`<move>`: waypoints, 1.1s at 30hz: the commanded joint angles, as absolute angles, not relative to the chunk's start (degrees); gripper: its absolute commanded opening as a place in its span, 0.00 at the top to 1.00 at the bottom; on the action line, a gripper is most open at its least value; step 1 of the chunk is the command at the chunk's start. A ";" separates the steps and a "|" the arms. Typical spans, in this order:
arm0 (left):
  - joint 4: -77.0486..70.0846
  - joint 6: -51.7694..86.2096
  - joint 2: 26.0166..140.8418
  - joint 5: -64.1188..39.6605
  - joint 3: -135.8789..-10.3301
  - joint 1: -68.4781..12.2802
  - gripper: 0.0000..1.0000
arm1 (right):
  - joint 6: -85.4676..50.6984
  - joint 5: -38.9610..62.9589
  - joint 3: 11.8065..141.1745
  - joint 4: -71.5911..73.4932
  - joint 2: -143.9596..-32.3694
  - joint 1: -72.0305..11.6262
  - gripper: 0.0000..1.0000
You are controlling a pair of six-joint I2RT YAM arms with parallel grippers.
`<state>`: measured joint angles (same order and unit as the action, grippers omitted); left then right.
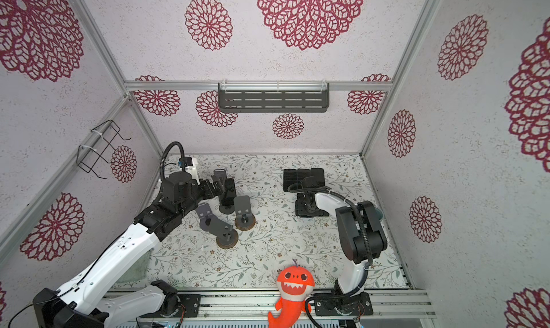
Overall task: Remove the phone from the phone stand
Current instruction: Place the phone to the middle-right of the table.
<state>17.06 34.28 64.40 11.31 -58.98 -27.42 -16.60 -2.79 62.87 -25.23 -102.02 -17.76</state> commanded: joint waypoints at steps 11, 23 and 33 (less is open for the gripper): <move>16.45 34.01 64.01 12.22 -58.43 -26.85 0.00 | -17.05 -2.94 64.60 -25.42 -101.00 -17.53 0.18; 22.70 32.79 66.24 19.59 -62.01 -28.64 0.01 | -18.10 -1.58 64.44 -23.97 -95.76 -17.32 0.06; 23.77 30.49 76.57 19.83 -68.92 -31.21 0.02 | -17.85 2.71 64.91 -24.66 -90.06 -17.00 0.01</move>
